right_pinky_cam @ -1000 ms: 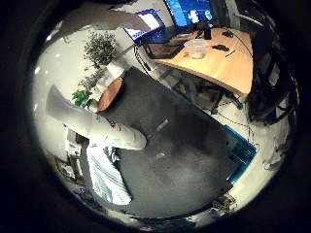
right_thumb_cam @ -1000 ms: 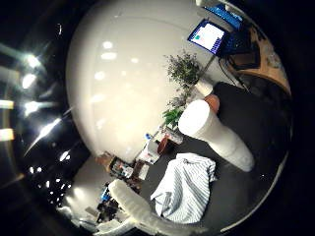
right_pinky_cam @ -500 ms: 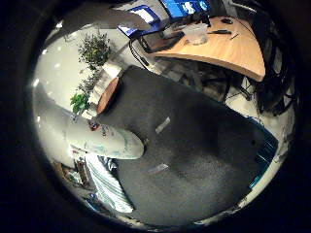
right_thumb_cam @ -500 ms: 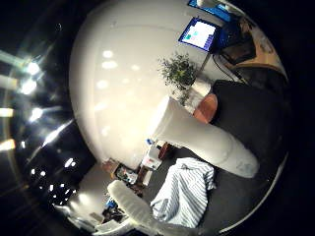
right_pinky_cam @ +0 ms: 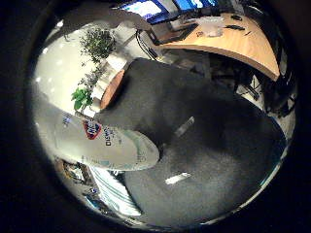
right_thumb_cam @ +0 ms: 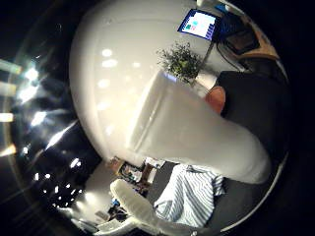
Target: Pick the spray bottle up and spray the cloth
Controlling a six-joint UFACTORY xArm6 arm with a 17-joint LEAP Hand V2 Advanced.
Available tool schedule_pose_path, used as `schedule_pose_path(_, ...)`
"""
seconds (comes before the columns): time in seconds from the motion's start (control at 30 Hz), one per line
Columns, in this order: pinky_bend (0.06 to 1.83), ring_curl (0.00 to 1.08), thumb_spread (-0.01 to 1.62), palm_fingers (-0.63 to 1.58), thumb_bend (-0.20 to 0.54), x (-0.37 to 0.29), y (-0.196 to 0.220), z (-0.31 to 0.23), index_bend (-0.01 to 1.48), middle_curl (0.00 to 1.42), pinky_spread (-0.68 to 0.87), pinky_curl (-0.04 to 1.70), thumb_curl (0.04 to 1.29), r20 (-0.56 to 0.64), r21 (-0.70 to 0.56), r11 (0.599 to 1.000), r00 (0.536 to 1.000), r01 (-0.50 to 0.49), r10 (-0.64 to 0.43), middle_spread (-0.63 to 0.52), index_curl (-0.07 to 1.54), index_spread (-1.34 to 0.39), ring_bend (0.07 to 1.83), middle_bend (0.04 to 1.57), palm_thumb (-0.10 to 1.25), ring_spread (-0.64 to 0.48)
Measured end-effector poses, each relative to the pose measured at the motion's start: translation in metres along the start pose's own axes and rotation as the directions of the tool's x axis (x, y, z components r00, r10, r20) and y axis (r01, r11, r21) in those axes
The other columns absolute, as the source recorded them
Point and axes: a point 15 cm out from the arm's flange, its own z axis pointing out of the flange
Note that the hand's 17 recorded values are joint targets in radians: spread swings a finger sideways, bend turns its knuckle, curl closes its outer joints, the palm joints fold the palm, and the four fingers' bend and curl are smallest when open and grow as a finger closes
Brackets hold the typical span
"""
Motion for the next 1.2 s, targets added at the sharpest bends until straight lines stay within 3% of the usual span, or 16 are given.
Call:
schedule_pose_path(0.43,1.16,0.23,1.11,0.15,-0.021,-0.014,0.032,0.041,0.15,0.34,0.61,0.14,0.3,0.038,-0.085,0.996,0.999,-0.017,0.02,0.25,0.27,-0.06,0.53,0.21,0.19,0.34)
schedule_pose_path(0.5,1.17,0.25,1.12,0.28,-0.019,-0.014,0.036,0.045,0.14,0.35,0.58,0.14,0.3,0.04,-0.094,0.995,0.999,-0.022,0.026,0.22,0.26,-0.09,0.64,0.25,0.21,0.28)
schedule_pose_path(0.57,1.17,0.3,1.14,0.53,-0.007,-0.015,0.034,0.049,0.12,0.38,0.42,0.11,0.31,0.043,-0.095,0.995,0.999,-0.022,0.026,0.06,0.23,-0.17,0.87,0.37,0.27,0.04)
schedule_pose_path(0.6,1.24,0.34,1.15,0.76,0.006,-0.015,0.033,0.052,0.09,0.42,0.22,0.13,0.32,0.044,-0.095,0.995,0.999,-0.026,0.03,-0.05,0.21,-0.23,1.0,0.46,0.31,-0.1)
schedule_pose_path(0.63,1.27,0.37,1.17,0.99,0.007,-0.015,0.033,0.055,0.12,0.46,-0.12,0.12,0.32,0.046,-0.095,0.995,0.998,-0.033,0.038,-0.21,0.18,-0.35,1.1,0.6,0.36,-0.25)
schedule_pose_path(0.67,1.22,0.4,1.19,1.18,0.011,-0.016,0.033,0.058,0.19,0.51,-0.31,0.13,0.33,0.048,-0.092,0.995,0.998,-0.041,0.045,-0.28,0.21,-0.42,1.13,0.73,0.4,-0.3)
schedule_pose_path(0.73,1.17,0.43,1.23,1.39,0.031,-0.017,0.032,0.061,0.42,0.56,-0.44,0.16,0.35,0.048,-0.085,0.995,0.997,-0.05,0.054,-0.31,0.31,-0.49,1.14,0.87,0.49,-0.3)
schedule_pose_path(0.8,1.2,0.46,1.26,1.45,0.077,-0.019,0.032,0.063,0.74,0.61,-0.46,0.22,0.4,0.053,-0.085,0.995,0.997,-0.054,0.059,-0.29,0.46,-0.46,1.18,0.99,0.63,-0.28)
schedule_pose_path(0.87,1.25,0.49,1.27,1.4,0.107,-0.02,0.033,0.064,0.9,0.64,-0.43,0.28,0.44,0.055,-0.088,0.995,0.997,-0.054,0.059,-0.27,0.54,-0.4,1.25,1.08,0.74,-0.26)
schedule_pose_path(0.97,1.31,0.53,1.26,1.33,0.126,-0.023,0.034,0.065,1.01,0.67,-0.39,0.35,0.51,0.064,-0.092,0.994,0.996,-0.05,0.056,-0.24,0.59,-0.35,1.32,1.18,0.84,-0.24)
schedule_pose_path(1.2,1.35,0.56,1.18,1.25,0.083,-0.033,0.031,0.067,1.11,0.69,-0.35,0.44,0.64,0.082,-0.099,0.995,0.996,-0.028,0.037,-0.2,0.64,-0.3,1.39,1.28,0.92,-0.23)
